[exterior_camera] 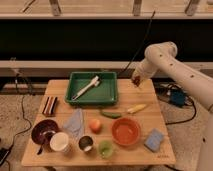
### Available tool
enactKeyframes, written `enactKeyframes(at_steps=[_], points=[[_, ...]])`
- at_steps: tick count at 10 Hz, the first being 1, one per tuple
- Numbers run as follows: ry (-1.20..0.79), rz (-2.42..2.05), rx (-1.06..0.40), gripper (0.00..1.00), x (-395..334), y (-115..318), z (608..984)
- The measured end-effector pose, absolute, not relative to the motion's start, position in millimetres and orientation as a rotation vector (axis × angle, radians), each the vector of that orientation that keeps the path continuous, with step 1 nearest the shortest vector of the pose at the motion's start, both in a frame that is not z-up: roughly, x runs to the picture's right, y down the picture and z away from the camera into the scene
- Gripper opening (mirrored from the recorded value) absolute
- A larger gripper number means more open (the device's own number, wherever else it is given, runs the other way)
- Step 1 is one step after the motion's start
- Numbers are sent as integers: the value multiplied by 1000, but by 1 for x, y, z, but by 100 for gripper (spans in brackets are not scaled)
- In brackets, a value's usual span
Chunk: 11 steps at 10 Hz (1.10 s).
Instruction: Place grapes in table surface
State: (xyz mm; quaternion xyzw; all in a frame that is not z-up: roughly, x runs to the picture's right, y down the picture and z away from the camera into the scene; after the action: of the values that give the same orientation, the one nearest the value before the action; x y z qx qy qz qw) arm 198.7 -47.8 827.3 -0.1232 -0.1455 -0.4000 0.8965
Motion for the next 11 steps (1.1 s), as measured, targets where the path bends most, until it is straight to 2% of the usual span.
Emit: enactKeyframes(at_steps=[2, 7, 8, 9, 10, 11], points=[[-298, -817, -283, 0, 202, -39, 841], [-298, -790, -382, 0, 195, -1, 901], [-291, -787, -390, 3, 194, 2, 907], [-270, -788, -394, 10, 193, 5, 914], [-238, -791, -402, 25, 194, 13, 926], [-222, -792, -405, 33, 194, 15, 930]])
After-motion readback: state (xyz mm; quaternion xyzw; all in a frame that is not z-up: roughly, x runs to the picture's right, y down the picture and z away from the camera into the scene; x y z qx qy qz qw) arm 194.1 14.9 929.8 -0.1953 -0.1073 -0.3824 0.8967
